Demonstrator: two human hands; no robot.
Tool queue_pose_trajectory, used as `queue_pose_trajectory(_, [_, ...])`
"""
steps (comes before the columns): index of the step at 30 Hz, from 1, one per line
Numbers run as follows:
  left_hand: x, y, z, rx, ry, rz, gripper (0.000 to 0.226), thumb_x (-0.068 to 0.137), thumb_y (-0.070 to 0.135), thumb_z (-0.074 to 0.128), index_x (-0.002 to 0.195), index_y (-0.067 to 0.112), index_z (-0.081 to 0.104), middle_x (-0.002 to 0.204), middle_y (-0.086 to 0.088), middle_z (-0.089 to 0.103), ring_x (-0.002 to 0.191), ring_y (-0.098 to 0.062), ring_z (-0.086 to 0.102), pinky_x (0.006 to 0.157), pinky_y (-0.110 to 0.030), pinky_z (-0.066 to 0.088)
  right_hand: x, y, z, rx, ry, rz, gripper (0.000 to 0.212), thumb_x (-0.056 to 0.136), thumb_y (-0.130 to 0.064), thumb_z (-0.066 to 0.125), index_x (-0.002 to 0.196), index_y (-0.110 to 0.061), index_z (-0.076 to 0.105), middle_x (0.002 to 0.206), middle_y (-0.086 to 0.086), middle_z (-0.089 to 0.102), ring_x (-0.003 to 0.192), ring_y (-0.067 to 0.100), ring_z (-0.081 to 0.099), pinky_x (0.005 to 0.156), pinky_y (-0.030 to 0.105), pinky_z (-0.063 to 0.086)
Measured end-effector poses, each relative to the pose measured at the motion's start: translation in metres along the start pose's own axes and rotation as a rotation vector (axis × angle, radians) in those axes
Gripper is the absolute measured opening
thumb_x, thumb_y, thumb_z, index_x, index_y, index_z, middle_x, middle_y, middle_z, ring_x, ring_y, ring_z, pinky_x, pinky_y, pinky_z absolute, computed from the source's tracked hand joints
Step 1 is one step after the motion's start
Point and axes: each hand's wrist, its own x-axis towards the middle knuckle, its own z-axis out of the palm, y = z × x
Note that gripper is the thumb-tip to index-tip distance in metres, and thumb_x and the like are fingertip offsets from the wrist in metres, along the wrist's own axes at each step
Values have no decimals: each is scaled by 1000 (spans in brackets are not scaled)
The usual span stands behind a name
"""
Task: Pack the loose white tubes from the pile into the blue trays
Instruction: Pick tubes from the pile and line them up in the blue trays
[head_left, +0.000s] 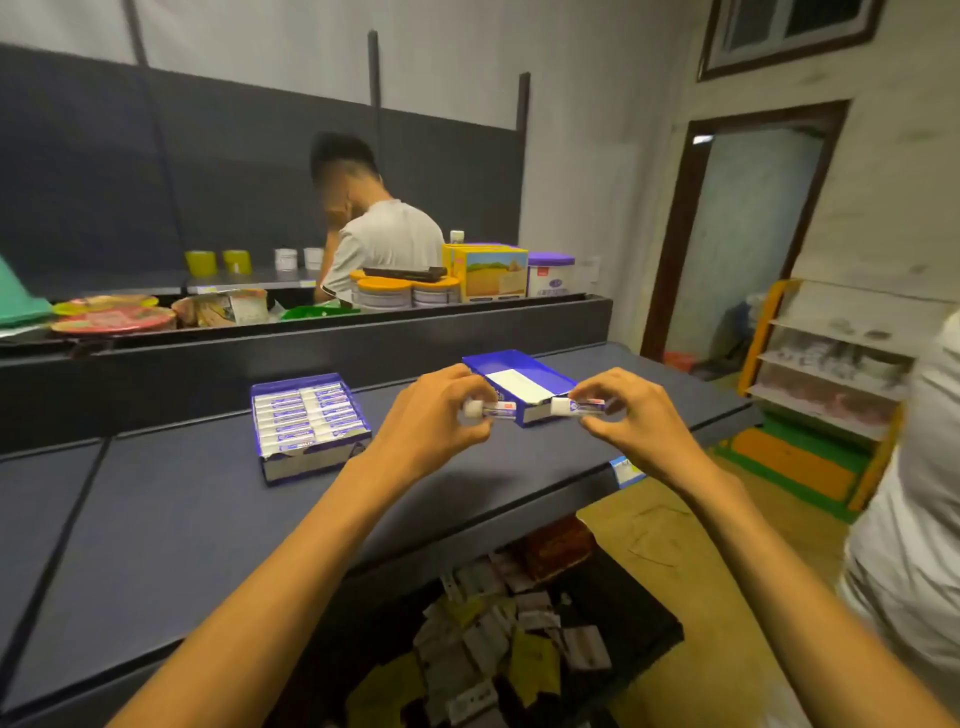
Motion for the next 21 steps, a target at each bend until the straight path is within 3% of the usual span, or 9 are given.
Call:
queue_pose_trajectory(7, [42, 8, 31, 95, 52, -132, 25, 78, 26, 76, 102, 21, 69, 102, 3, 64, 86, -13, 60, 71, -38, 56, 53, 62, -5, 70, -85, -144, 29, 81, -6, 73, 107, -18, 69, 104, -2, 63, 91, 11, 57, 69, 9, 41])
queue_pose_trajectory(11, [57, 5, 41, 146, 40, -205, 26, 79, 28, 76, 103, 20, 69, 103, 2, 64, 88, -13, 61, 72, -39, 56, 80, 89, 5, 103, -147, -174, 29, 81, -7, 74, 107, -18, 68, 106, 0, 64, 93, 11, 59, 70, 10, 42])
queue_pose_trajectory(16, [79, -11, 51, 175, 39, -278, 27, 81, 28, 75, 106, 20, 69, 106, 3, 64, 90, -7, 56, 76, -30, 56, 122, 111, 25, 128, -179, -204, 27, 80, -8, 75, 105, -18, 69, 103, -1, 64, 92, 10, 59, 71, 9, 41])
queue_pose_trajectory(21, [101, -39, 61, 199, 43, -316, 24, 81, 27, 74, 103, 21, 69, 104, 4, 64, 90, -11, 59, 76, -35, 56, 166, 123, 54, 145, -250, -203, 27, 82, -13, 75, 107, -20, 67, 103, -8, 59, 97, 7, 57, 75, 13, 44])
